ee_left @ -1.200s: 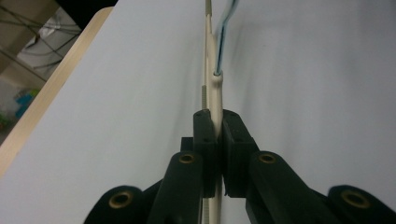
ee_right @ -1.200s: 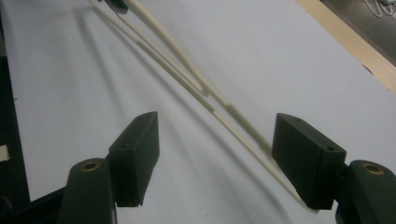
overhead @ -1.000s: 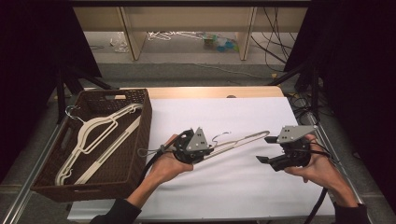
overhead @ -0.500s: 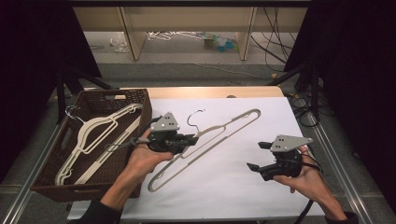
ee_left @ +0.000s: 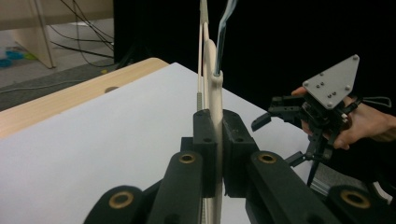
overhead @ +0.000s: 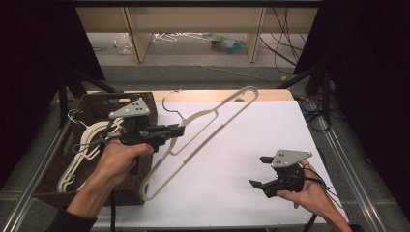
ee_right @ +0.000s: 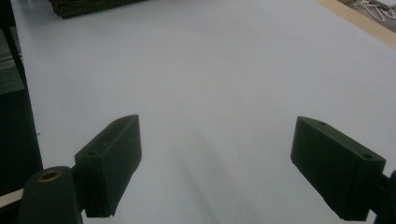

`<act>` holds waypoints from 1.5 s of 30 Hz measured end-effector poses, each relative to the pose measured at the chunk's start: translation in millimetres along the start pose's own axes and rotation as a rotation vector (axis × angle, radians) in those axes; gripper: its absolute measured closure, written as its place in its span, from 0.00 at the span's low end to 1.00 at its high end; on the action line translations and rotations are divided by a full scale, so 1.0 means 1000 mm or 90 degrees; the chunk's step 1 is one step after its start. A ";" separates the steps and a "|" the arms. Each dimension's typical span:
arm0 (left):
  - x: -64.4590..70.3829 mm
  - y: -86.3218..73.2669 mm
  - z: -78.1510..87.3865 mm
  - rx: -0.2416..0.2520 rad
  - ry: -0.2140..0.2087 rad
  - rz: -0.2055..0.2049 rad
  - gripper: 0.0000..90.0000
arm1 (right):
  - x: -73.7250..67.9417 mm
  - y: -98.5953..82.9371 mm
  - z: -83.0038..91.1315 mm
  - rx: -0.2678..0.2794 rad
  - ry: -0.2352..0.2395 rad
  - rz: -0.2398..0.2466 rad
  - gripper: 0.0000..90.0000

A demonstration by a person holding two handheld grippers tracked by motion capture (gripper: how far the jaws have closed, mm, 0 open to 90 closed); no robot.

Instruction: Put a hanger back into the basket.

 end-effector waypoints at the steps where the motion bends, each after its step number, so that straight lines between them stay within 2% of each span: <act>1: -0.003 0.001 0.004 0.004 0.004 0.007 0.95 | 0.000 -0.001 0.001 -0.005 0.002 -0.003 0.19; 4: -0.009 0.006 0.018 0.017 0.014 0.025 0.95 | -0.002 -0.005 -0.001 -0.007 0.004 -0.005 0.19; 5: -0.011 0.008 0.022 0.022 0.013 0.023 0.95 | -0.002 -0.005 -0.001 -0.007 0.003 -0.007 0.19; 12: -0.033 0.015 0.054 0.047 0.061 0.039 0.95 | -0.005 -0.009 -0.004 -0.016 0.010 -0.008 0.19; 15: -0.043 0.019 0.068 0.059 0.086 0.037 0.95 | -0.004 -0.011 -0.004 -0.020 0.010 -0.011 0.19; 16: -0.051 0.020 0.074 0.060 0.098 0.008 0.95 | -0.004 -0.012 -0.004 -0.019 0.011 -0.011 0.19; 20: -0.068 0.018 0.087 0.058 0.137 0.004 0.95 | -0.005 -0.014 -0.005 -0.023 0.012 -0.012 0.19; 23: -0.086 0.014 0.100 0.066 0.164 0.015 0.95 | -0.006 -0.014 -0.006 -0.023 0.014 -0.007 0.19; 24: -0.085 0.012 0.102 0.071 0.165 0.053 0.95 | -0.006 -0.014 -0.006 -0.023 0.014 -0.007 0.19; 30: -0.110 0.001 0.118 0.066 0.205 0.030 0.95 | -0.007 -0.017 -0.007 -0.027 0.020 -0.010 0.19; 38: -0.133 -0.023 0.132 0.053 0.240 0.037 0.95 | -0.007 -0.019 -0.007 -0.029 0.017 -0.011 0.19; 45: -0.147 -0.039 0.141 0.047 0.252 0.050 0.95 | -0.008 -0.020 -0.007 -0.032 0.020 -0.014 0.19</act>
Point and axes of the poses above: each handheld gripper's, and its own axes: z roughly backward along the jaws, y roughly out of its top, x roughly to its right, the point moved 3 cm from there along -z, roughly forward along the jaws, and after that the axes turned 1 degree about z, right-handed, at the moved point
